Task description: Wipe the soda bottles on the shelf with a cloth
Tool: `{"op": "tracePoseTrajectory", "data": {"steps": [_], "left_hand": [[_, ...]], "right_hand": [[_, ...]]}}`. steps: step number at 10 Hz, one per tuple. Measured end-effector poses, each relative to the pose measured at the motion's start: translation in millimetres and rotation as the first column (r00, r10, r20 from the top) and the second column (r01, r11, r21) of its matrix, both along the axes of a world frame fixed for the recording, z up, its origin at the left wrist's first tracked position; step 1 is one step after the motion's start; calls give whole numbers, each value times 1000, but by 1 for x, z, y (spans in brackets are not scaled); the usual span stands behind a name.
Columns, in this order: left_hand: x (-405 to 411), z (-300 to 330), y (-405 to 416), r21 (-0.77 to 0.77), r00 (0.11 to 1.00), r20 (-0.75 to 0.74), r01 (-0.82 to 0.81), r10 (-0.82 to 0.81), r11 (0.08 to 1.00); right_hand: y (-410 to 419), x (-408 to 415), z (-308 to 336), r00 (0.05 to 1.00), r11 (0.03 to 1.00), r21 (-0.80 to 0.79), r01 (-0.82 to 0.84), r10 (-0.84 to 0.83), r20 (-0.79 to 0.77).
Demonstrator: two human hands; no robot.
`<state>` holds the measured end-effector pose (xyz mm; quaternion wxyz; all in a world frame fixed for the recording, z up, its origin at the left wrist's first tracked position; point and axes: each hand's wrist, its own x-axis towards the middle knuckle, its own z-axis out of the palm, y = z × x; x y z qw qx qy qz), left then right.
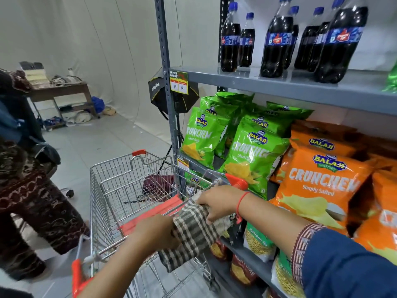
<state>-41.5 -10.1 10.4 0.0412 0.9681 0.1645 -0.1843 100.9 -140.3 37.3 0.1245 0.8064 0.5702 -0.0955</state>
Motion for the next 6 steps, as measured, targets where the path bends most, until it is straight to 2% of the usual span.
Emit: {"op": "tracePoseTrajectory", "data": {"steps": [1, 3, 4, 6], "left_hand": [[-5, -21, -4, 80, 995, 80, -64, 58, 995], [-10, -37, -3, 32, 955, 268, -138, 125, 990], [-10, -38, -5, 23, 962, 234, -147, 138, 989], [-3, 2, 0, 35, 1000, 19, -12, 11, 999]], "right_hand": [[-4, -5, -15, 997, 997, 70, -14, 8, 83], [-6, -7, -37, 997, 962, 272, 25, -44, 65], [-7, -8, -34, 995, 967, 250, 47, -66, 70], [-15, -11, -23, 991, 988, 154, 0, -20, 132]]}}
